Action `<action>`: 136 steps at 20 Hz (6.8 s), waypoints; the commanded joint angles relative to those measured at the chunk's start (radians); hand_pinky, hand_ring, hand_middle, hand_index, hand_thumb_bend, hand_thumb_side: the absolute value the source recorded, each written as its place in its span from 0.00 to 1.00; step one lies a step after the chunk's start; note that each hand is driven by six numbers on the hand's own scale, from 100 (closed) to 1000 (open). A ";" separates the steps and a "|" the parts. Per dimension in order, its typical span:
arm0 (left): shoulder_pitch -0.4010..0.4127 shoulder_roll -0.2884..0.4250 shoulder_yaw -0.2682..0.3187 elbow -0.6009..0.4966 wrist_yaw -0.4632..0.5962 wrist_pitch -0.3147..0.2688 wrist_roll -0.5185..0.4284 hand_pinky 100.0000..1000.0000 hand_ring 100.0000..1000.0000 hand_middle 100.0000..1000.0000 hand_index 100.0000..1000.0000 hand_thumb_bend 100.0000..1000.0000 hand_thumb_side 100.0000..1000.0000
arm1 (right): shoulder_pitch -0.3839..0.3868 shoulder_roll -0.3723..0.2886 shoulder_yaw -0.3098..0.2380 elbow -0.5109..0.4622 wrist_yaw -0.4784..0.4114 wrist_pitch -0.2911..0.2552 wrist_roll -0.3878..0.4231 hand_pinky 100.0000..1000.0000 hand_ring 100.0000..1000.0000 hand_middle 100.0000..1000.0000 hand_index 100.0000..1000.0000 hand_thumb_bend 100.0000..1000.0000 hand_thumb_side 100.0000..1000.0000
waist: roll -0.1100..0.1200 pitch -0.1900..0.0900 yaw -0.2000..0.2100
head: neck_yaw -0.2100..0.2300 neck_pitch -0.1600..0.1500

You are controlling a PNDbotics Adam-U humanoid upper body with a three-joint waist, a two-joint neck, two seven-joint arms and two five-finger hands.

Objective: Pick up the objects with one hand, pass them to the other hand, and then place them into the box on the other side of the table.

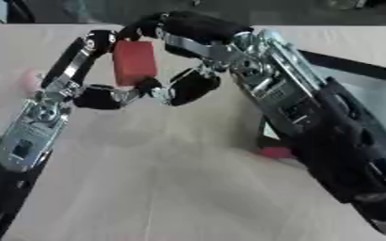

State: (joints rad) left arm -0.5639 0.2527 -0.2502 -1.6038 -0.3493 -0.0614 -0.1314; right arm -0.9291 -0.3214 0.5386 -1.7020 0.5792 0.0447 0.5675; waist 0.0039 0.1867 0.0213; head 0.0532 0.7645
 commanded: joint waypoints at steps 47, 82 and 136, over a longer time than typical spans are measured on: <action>-0.027 -0.006 -0.014 0.009 -0.034 -0.039 0.018 0.76 0.66 0.61 0.76 0.49 0.17 | -0.019 -0.013 -0.002 0.016 -0.117 0.191 -0.259 0.80 0.55 0.24 0.60 0.00 0.00 | -0.009 -0.045 -0.006 | -0.007 0.006; 0.059 0.067 0.051 0.041 -0.162 0.013 0.125 0.77 0.67 0.60 0.78 0.70 0.26 | 0.122 -0.251 -0.176 -0.190 -0.291 0.309 -0.324 0.82 0.59 0.26 0.63 0.00 0.00 | -0.012 -0.065 -0.054 | -0.018 0.006; 0.068 0.098 0.083 0.010 -0.145 0.046 0.163 0.76 0.67 0.60 0.76 0.68 0.26 | 0.506 -0.475 -0.403 0.033 -0.216 0.214 -0.357 0.98 1.00 0.82 1.00 0.00 0.51 | -0.009 -0.056 -0.036 | -0.107 0.006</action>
State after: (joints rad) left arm -0.4842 0.3253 -0.1806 -1.5742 -0.4937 -0.0173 0.0284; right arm -0.4122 -0.7784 0.1553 -1.6679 0.3484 0.2626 0.2155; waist -0.0009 0.1537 -0.0159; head -0.0550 0.7716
